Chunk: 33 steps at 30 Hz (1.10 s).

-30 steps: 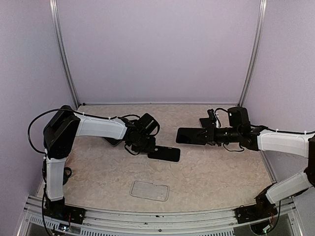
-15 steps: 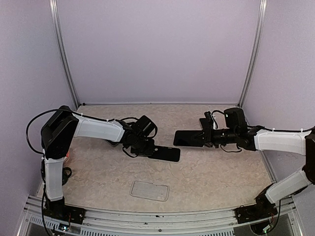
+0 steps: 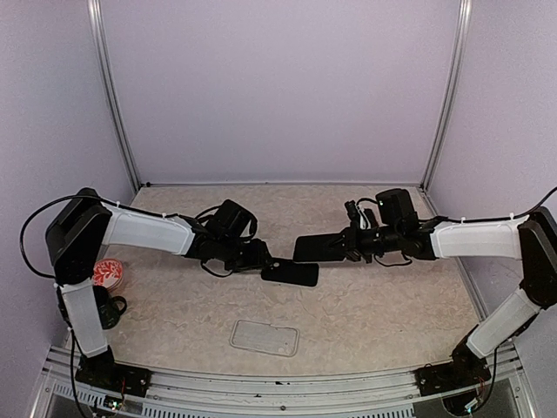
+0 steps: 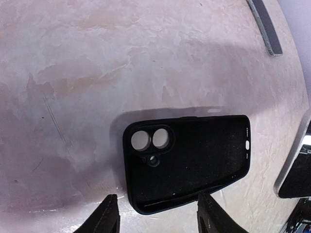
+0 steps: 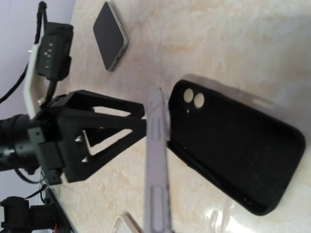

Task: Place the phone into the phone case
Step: Install the phone on the phone case.

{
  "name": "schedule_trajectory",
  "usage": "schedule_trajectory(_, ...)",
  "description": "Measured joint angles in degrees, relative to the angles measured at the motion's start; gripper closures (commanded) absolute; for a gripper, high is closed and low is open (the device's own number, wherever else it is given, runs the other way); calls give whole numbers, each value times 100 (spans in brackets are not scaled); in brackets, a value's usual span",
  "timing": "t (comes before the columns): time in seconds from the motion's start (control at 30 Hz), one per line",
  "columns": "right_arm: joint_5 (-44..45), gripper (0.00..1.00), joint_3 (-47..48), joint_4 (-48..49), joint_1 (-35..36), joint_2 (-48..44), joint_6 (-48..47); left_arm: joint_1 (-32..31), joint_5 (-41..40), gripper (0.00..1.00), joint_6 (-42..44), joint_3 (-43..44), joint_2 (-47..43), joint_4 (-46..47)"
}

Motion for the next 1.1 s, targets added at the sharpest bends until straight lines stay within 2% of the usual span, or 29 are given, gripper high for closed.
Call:
schedule_trajectory(0.17, -2, 100, 146, 2, 140, 319, 136, 173, 520, 29, -173, -529, -177, 667)
schedule_trajectory(0.43, -15, 100, 409, 52, 319, 767, 278, 518, 1353, 1, -586, -1344, -398, 1882)
schedule_trajectory(0.83, -286, 100, 780, 254, 326, 1307, 507, 776, 2253, 1, -1176, -2041, -470, 3495)
schedule_trajectory(1.1, -514, 100, 990, 450, 326, 1604, 667, 796, 2540, 1, -1314, -2063, -461, 3989)
